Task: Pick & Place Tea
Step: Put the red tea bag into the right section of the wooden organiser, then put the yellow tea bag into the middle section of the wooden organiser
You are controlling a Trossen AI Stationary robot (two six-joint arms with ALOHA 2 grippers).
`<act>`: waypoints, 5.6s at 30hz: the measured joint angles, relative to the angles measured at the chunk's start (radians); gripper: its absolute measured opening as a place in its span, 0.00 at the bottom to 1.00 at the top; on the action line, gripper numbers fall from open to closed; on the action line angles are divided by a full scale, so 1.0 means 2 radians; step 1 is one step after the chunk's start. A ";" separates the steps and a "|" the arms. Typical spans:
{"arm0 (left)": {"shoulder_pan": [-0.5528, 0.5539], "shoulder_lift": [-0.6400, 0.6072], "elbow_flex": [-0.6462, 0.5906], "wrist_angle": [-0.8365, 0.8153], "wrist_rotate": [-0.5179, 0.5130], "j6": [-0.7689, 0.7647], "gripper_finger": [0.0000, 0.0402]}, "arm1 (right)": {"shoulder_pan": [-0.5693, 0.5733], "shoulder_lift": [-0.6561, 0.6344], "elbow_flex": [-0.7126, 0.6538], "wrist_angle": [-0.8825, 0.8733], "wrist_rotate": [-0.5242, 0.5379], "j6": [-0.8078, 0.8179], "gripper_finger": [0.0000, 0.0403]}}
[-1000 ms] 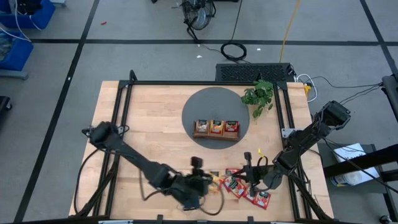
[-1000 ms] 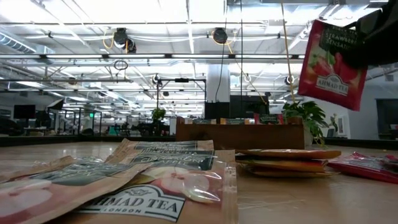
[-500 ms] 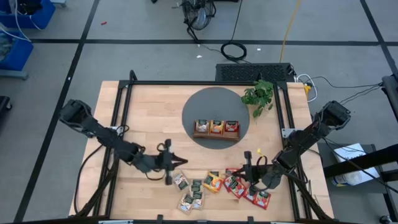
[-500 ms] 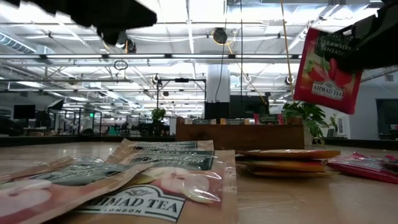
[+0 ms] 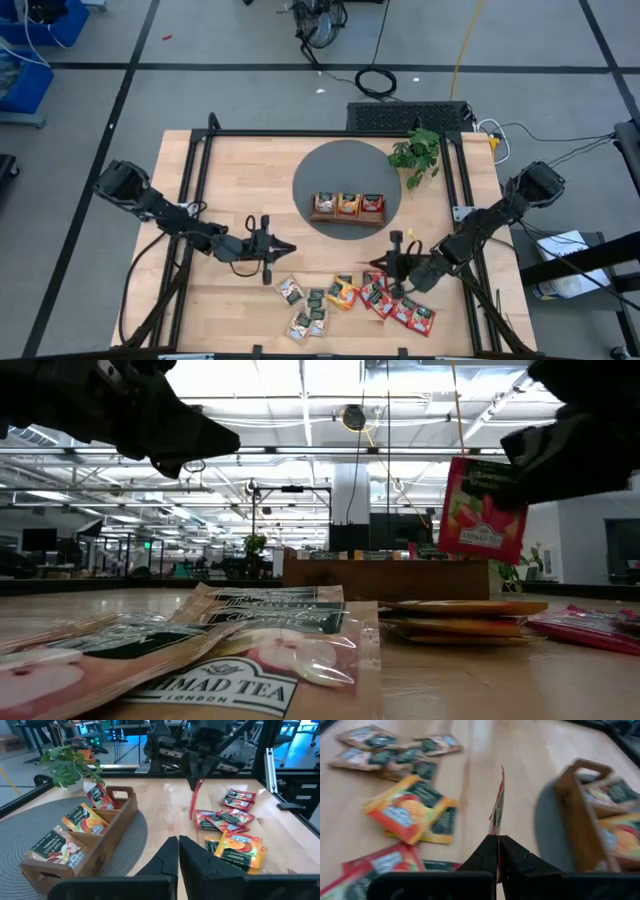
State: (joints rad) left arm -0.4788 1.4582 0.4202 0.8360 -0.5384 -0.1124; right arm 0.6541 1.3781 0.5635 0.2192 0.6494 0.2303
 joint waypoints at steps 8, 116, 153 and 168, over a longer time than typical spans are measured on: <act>0.002 0.000 0.000 0.003 0.001 0.007 0.10 | -0.078 -0.104 0.042 -0.179 -0.014 -0.017 0.00; 0.061 0.033 0.117 -0.192 0.089 -0.034 0.10 | -0.286 -0.144 -0.096 0.066 -0.390 -0.125 0.15; 0.049 0.169 0.272 -0.297 0.188 -0.029 0.10 | -0.155 0.256 0.109 0.188 -0.448 -0.144 0.00; 0.049 0.169 0.272 -0.293 0.186 -0.033 0.10 | -0.198 0.270 0.076 0.205 -0.403 -0.096 0.00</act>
State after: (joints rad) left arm -0.3805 1.7962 0.9646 0.2506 -0.1669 -0.1793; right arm 0.2591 1.9183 0.7146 0.6287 -0.1571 0.0385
